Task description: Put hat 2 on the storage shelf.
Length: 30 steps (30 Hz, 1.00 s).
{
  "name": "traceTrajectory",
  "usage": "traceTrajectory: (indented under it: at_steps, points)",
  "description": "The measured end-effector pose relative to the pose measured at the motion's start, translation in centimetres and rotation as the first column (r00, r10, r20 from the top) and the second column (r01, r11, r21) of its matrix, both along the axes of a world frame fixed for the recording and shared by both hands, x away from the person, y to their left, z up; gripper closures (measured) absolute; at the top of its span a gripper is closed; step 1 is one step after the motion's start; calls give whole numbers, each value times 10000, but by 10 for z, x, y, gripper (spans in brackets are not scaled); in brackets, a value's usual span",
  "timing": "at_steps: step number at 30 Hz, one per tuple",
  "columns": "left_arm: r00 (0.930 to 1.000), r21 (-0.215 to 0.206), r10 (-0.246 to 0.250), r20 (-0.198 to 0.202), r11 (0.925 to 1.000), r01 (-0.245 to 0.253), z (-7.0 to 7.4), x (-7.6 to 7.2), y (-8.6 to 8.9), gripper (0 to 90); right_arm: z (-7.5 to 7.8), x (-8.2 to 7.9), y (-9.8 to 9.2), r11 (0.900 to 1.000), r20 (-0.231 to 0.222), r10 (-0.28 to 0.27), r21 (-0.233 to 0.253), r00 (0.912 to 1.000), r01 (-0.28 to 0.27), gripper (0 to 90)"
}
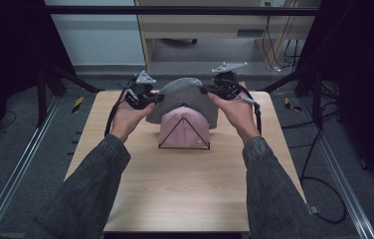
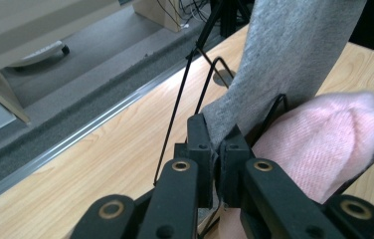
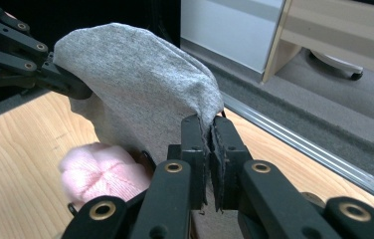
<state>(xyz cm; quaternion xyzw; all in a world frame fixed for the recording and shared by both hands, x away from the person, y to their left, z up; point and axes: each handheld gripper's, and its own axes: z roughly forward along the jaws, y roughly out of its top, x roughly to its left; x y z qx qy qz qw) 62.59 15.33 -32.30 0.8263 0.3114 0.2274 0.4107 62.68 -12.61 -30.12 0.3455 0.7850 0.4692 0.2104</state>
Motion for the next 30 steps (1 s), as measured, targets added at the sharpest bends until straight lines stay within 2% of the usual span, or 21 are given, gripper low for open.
traceTrajectory:
  at_steps: [8, 18, 30]
  points:
    - [9997, 101, -21, -247, 9999, 23, -15, 5, -2, 870, -19, 5, -1, 9998, -314, -48, -217, 9995, 41, 859]
    - [9989, 87, 80, -463, 9999, -76, -26, 9, 2, 870, -28, 9, 7, 9994, -443, -1, -332, 9990, -14, 858]
    - [9974, 75, 133, -706, 9999, -128, -39, 7, 1, 868, -39, 5, 9, 9986, -675, -36, -521, 9977, 1, 858]
